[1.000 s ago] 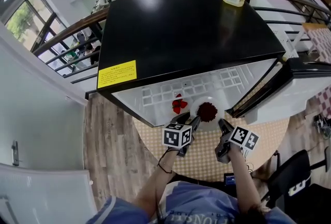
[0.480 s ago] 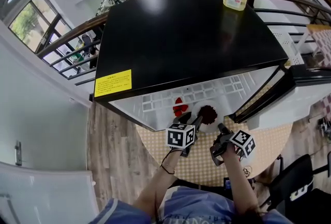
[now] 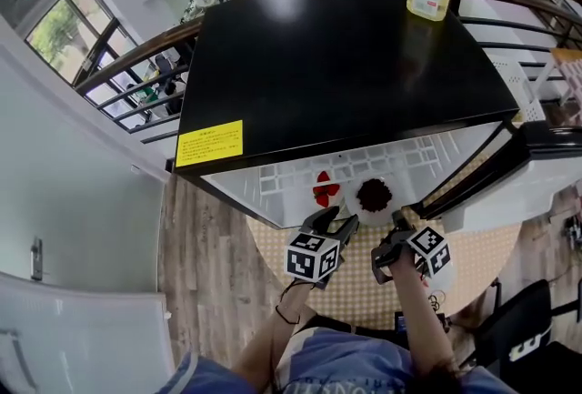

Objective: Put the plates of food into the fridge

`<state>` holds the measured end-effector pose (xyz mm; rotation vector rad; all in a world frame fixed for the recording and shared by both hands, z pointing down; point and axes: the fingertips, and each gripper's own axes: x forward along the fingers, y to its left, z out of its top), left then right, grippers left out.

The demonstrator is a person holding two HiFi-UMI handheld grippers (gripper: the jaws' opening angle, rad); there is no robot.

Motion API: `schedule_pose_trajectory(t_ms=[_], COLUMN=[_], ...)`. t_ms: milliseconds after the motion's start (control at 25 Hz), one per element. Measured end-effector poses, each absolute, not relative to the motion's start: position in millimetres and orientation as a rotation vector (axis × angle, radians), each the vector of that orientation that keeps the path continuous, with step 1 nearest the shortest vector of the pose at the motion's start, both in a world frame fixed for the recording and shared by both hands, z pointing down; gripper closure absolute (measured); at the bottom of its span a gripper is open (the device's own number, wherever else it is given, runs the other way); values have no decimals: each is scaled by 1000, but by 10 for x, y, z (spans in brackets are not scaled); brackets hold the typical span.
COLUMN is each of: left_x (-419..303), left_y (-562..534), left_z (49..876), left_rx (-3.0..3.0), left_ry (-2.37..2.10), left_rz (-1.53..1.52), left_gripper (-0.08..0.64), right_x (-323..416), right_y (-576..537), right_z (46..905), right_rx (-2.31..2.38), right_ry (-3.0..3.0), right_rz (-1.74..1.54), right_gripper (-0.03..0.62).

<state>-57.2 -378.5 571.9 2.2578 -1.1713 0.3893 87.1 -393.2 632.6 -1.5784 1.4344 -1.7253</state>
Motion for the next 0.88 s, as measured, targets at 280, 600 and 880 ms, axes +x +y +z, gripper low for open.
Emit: schedule_pose_trajectory(t_ms=[280,600,880], left_x=[-606,-846,-909], left_y=[-3257,-2723,-2594], left_z=[5660,5806,5774], left_rx=[2285,2220,2233], left_ry=[-1100,-1124,-1136], left_rz=[396,439,451], left_gripper=[365,365,365], right_x=[843,822,789], right_y=[-4126,-4367,-4518], right_z=[6312,6312,6332], right_rx=[-1575,-1583,-1587], right_ry=[1351,1294,1274], right_rz=[-1686,-1650,-1630], right_gripper=[561,561,561])
